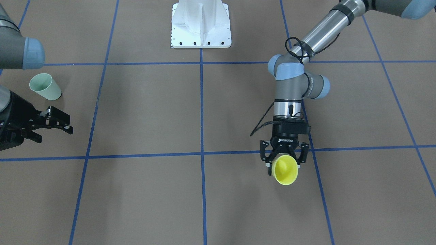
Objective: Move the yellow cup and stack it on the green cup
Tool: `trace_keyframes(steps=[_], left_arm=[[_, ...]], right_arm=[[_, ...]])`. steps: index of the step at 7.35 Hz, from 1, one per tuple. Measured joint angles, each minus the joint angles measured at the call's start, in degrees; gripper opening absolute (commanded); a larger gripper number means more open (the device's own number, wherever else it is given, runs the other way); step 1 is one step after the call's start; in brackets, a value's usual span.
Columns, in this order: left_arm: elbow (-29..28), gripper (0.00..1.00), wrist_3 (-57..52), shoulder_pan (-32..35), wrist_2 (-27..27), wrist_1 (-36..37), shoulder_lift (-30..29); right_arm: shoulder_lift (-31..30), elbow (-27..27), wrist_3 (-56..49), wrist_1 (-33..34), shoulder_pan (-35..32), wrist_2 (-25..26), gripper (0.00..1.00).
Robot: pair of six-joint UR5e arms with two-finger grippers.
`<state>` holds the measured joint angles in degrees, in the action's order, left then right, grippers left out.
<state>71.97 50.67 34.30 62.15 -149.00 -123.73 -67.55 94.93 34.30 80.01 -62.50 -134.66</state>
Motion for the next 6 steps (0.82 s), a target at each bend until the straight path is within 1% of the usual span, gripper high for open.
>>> trace_keyframes(steps=[1, 3, 4, 6], left_arm=[[0.0, 0.29, -4.3, -2.0, 1.5, -4.8, -1.1], [-0.1, 0.29, -11.9, -4.2, 7.3, -13.0, -3.4], [-0.1, 0.29, -14.6, -5.6, 8.9, -15.5, -4.3], [0.2, 0.29, -16.2, -8.3, 9.6, -18.0, -5.5]], right_arm=[[2.5, -0.5, 0.9, 0.0, 1.0, 0.1, 1.00], [7.2, -0.7, 4.4, -0.3, 3.5, 0.3, 1.00], [9.3, -0.7, 8.0, -1.2, 5.3, 1.4, 1.00], [12.1, -0.6, 16.1, -4.7, 9.7, 5.0, 0.99]])
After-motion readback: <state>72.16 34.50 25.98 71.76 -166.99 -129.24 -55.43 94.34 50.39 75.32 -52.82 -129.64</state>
